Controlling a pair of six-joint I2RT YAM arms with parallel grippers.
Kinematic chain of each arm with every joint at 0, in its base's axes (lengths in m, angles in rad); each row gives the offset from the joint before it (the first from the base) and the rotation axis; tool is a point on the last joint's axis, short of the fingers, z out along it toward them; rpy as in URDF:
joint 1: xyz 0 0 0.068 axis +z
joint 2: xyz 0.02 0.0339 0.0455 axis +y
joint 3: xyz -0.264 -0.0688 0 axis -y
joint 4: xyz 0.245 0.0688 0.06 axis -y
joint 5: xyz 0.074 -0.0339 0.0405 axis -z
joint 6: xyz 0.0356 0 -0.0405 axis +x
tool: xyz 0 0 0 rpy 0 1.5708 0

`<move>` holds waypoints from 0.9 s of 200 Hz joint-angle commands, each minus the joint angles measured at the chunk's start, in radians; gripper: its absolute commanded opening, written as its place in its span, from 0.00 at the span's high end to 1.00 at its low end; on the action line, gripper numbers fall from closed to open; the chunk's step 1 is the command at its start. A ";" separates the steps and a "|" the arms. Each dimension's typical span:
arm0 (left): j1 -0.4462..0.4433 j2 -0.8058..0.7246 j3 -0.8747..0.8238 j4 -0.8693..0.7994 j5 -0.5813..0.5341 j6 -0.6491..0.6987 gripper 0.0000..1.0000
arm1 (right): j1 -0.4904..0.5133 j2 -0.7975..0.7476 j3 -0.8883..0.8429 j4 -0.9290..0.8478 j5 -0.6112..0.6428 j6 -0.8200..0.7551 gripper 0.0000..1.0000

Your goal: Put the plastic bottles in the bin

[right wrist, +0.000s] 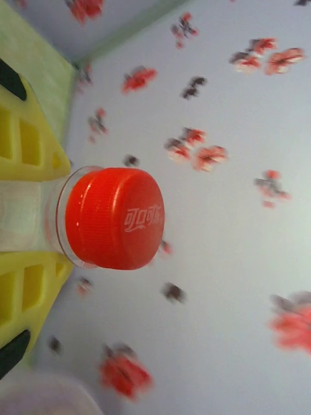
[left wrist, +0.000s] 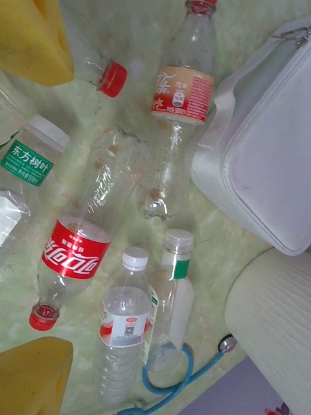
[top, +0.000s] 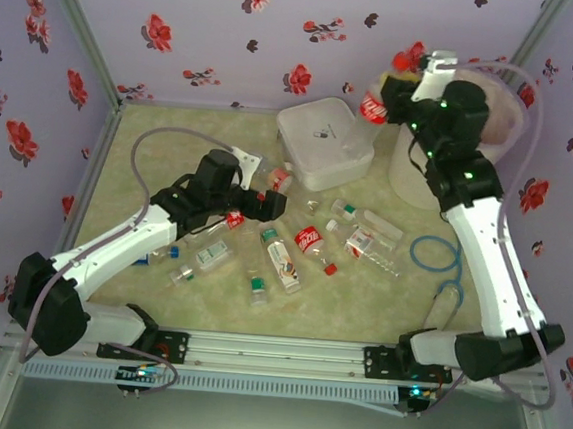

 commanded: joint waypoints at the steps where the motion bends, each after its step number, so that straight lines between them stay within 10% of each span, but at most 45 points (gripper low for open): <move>1: -0.002 -0.023 -0.009 0.025 -0.022 -0.016 0.00 | -0.007 -0.022 0.056 0.057 0.223 -0.285 1.00; 80: -0.002 0.001 -0.015 0.048 -0.022 -0.027 0.00 | -0.021 0.138 0.031 0.390 0.510 -0.710 1.00; 180: 0.023 -0.066 -0.085 0.018 -0.061 -0.041 0.01 | -0.103 0.354 0.112 0.092 0.628 -0.575 1.00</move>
